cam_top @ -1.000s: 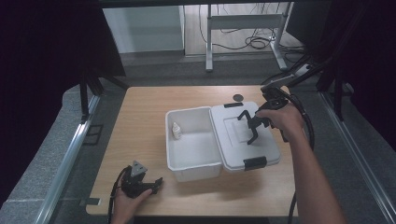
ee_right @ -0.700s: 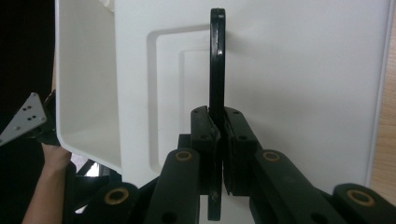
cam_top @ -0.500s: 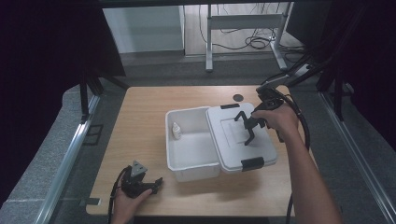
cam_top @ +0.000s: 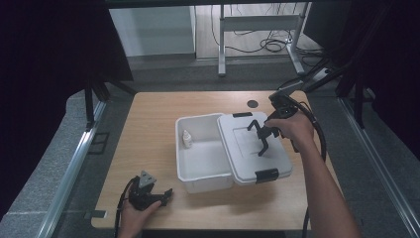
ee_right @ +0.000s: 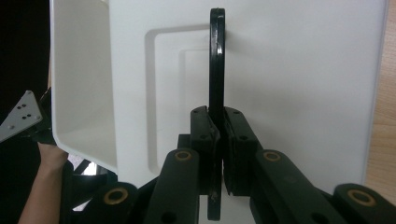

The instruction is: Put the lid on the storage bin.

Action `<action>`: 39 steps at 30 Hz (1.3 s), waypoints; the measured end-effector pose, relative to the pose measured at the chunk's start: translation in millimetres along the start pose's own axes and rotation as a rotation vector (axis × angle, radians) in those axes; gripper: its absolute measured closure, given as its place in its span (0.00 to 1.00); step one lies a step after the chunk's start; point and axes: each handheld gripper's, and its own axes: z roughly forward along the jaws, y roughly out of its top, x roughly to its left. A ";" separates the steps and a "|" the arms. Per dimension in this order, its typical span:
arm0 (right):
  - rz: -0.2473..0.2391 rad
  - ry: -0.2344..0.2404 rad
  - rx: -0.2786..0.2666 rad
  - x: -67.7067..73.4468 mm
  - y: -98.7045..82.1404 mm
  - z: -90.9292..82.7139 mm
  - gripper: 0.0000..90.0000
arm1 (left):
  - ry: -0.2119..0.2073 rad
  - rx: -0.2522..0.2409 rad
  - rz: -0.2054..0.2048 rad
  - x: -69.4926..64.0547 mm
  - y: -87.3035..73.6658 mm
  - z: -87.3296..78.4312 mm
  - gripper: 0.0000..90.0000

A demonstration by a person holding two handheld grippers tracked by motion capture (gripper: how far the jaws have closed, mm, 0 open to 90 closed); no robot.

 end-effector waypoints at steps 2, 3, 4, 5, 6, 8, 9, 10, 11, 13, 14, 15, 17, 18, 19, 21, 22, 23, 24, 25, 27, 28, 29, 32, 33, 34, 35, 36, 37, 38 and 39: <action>0.004 0.004 0.005 -2.4 -0.4 3.0 0.94 | 0.000 0.000 0.000 0.0 0.0 0.0 0.14; 0.005 0.005 0.009 -3.0 -0.4 3.2 0.94 | 0.000 0.000 0.000 0.0 0.0 0.0 0.14; 0.007 0.008 0.008 -3.4 -0.6 3.4 0.94 | 0.000 0.000 0.000 0.0 0.0 0.0 0.14; 0.009 0.011 0.008 -3.2 -0.7 3.3 0.94 | 0.000 0.000 0.000 0.0 0.0 0.0 0.14; 0.010 0.018 0.006 -3.0 -0.8 2.9 0.94 | 0.000 0.000 0.000 0.0 0.0 0.0 0.14; 0.014 0.027 0.006 -2.8 -0.9 2.5 0.94 | 0.000 0.000 0.000 0.0 0.0 0.0 0.14; 0.020 0.034 0.007 -2.3 -0.8 2.1 0.94 | 0.000 0.000 0.000 0.0 0.0 0.0 0.14; 0.021 0.035 0.005 0.4 -0.3 0.6 0.94 | 0.000 0.000 0.000 0.0 0.0 0.0 0.14; 0.019 0.032 0.004 2.7 0.3 -0.2 0.94 | 0.000 0.000 0.000 0.0 0.0 0.0 0.14; 0.010 0.032 0.003 7.9 1.4 -0.8 0.94 | 0.000 0.000 0.000 0.0 0.0 0.0 0.14; 0.006 0.038 0.003 10.9 2.0 -0.4 0.94 | 0.000 0.000 0.000 0.0 0.0 0.0 0.14; 0.002 0.045 0.003 14.1 2.7 0.3 0.94 | 0.001 0.002 0.004 0.2 0.0 -0.2 0.14; -0.007 0.055 0.001 20.4 4.4 2.1 0.95 | 0.000 0.002 0.003 0.2 0.0 -0.1 0.14; -0.007 0.055 0.001 20.4 4.4 2.1 0.95 | 0.000 0.002 0.003 0.2 0.0 -0.1 0.14; -0.012 0.058 0.002 23.2 5.3 3.3 0.95 | 0.000 0.003 0.001 0.0 -0.1 -0.2 0.14; -0.024 0.062 0.009 31.3 7.9 7.3 0.95 | 0.000 0.003 0.001 0.0 -0.1 -0.2 0.14; -0.028 0.062 0.011 33.6 8.7 8.4 0.95 | 0.000 0.003 0.001 0.0 -0.1 -0.2 0.14; -0.028 0.062 0.011 33.6 8.7 8.4 0.95 | 0.000 0.003 0.001 0.0 -0.1 -0.2 0.14; -0.033 0.066 0.010 37.2 10.0 10.3 0.95 | 0.000 0.003 0.001 0.0 -0.1 -0.2 0.14; -0.030 0.067 0.012 39.0 10.7 10.6 0.95 | 0.000 0.003 0.001 0.0 -0.1 -0.2 0.14; -0.032 0.066 0.013 41.6 11.7 11.3 0.95 | 0.000 0.003 0.001 0.0 -0.1 -0.2 0.14; -0.031 0.065 0.014 43.0 12.1 11.6 0.95 | 0.000 0.003 0.001 0.0 -0.1 -0.1 0.14; -0.030 0.065 0.016 44.0 12.5 11.9 0.95 | 0.001 0.001 0.000 0.0 -0.1 0.0 0.14; -0.028 0.064 0.018 45.8 13.1 12.2 0.95 | 0.001 0.002 0.001 0.0 -0.1 -0.1 0.14; -0.023 0.062 0.016 47.2 13.7 12.0 0.95 | 0.001 0.002 0.001 0.0 -0.1 -0.1 0.14; -0.018 0.063 0.014 48.0 14.1 11.6 0.95 | 0.001 0.001 0.000 -0.1 -0.1 0.0 0.14; -0.016 0.061 0.015 48.7 14.5 10.9 0.95 | 0.001 0.001 0.000 -0.1 -0.1 0.0 0.14; -0.014 0.060 0.012 49.5 14.7 10.2 0.95 | 0.001 0.001 0.000 -0.1 -0.1 0.0 0.14; -0.012 0.059 0.010 50.4 14.8 9.8 0.95 | 0.001 0.001 0.000 -0.1 -0.1 0.0 0.14; -0.012 0.059 0.010 50.4 14.8 9.8 0.95 | 0.000 0.000 -0.002 -0.2 -0.1 0.1 0.14; -0.009 0.055 0.012 52.4 15.2 8.5 0.95 | 0.001 -0.001 -0.003 -0.3 -0.2 0.1 0.14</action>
